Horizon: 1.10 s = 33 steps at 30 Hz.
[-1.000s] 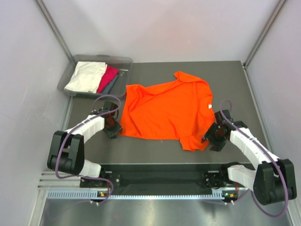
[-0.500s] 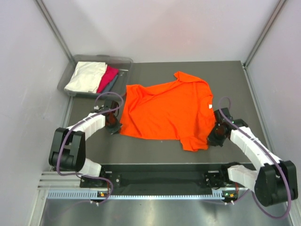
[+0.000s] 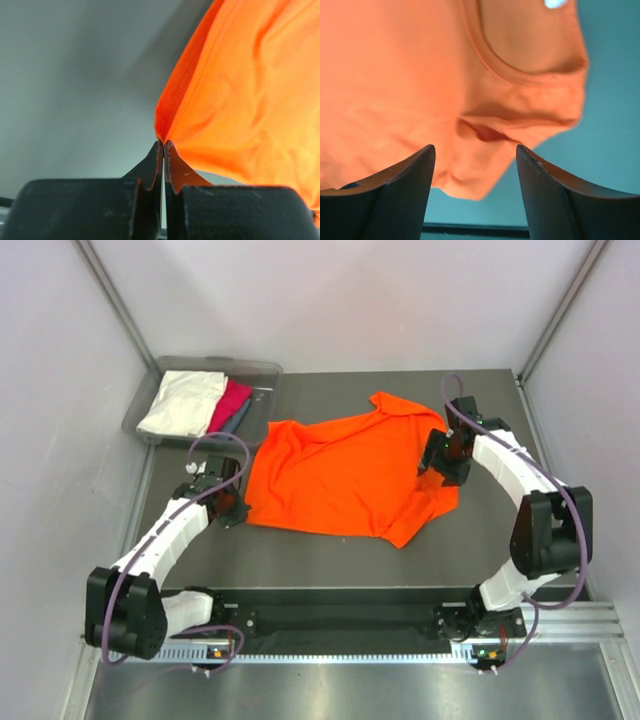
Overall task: Fold and stack the t-shirts
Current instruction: Flatten the tshirt out
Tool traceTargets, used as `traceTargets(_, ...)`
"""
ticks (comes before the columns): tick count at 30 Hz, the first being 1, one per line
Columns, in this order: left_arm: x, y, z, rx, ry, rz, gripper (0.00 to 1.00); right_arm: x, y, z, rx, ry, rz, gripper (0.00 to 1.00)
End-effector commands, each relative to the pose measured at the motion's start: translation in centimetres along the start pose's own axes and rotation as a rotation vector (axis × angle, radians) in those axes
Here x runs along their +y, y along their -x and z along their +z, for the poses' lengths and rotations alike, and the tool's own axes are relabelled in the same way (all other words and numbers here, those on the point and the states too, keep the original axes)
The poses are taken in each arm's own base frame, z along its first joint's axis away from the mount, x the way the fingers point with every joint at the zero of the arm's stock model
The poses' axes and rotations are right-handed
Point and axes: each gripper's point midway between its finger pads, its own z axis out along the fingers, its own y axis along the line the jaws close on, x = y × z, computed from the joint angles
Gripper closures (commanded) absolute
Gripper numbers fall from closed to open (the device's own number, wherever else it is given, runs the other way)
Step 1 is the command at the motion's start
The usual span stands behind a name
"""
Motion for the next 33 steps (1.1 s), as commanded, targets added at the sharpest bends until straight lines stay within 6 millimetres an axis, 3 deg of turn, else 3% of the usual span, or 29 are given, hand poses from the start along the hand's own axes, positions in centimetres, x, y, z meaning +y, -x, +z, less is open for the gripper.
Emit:
traceTargets(1, 0.4, -0.7, 0.3, 0.04, 0.015, 0.032, 1.0, -2.6, -0.2, -3.3, -0.028, -0.045, -0.125, 0.33)
traceTargets(3, 0.3, -0.8, 0.4, 0.044, 0.008, 0.033, 1.0, -3.9, -2.5, -3.8, -0.011, -0.028, -0.155, 0.33)
traceTargets(5, 0.2, -0.8, 0.4, 0.041, -0.001, 0.036, 1.0, -4.7, -4.9, -2.8, 0.011, 0.0, -0.163, 0.39)
traceTargets(7, 0.2, -0.8, 0.4, 0.043, -0.005, 0.041, 1.0, -4.0, -6.4, -2.0, 0.041, 0.079, -0.167, 0.46)
traceTargets(12, -0.3, -1.2, 0.5, 0.074, -0.021, 0.057, 1.0, -2.4, -5.7, 0.3, 0.012, 0.174, -0.171, 0.7)
traceTargets(14, -0.4, -1.2, 0.5, 0.081, -0.022, 0.062, 1.0, -2.2, -5.0, 1.3, 0.021, 0.167, -0.183, 0.72)
traceTargets(23, -0.5, -1.1, 0.4, 0.08, -0.03, 0.076, 1.0, -3.0, -3.6, 3.3, 0.039, 0.121, -0.185, 0.6)
traceTargets(29, -0.7, -0.9, 0.4, 0.08, -0.035, 0.082, 1.0, -3.8, -3.4, 3.6, 0.046, 0.091, -0.192, 0.55)
traceTargets(33, -0.7, -1.0, 0.4, 0.081, -0.034, 0.087, 1.0, -2.8, -3.4, 3.7, 0.043, 0.15, -0.2, 0.55)
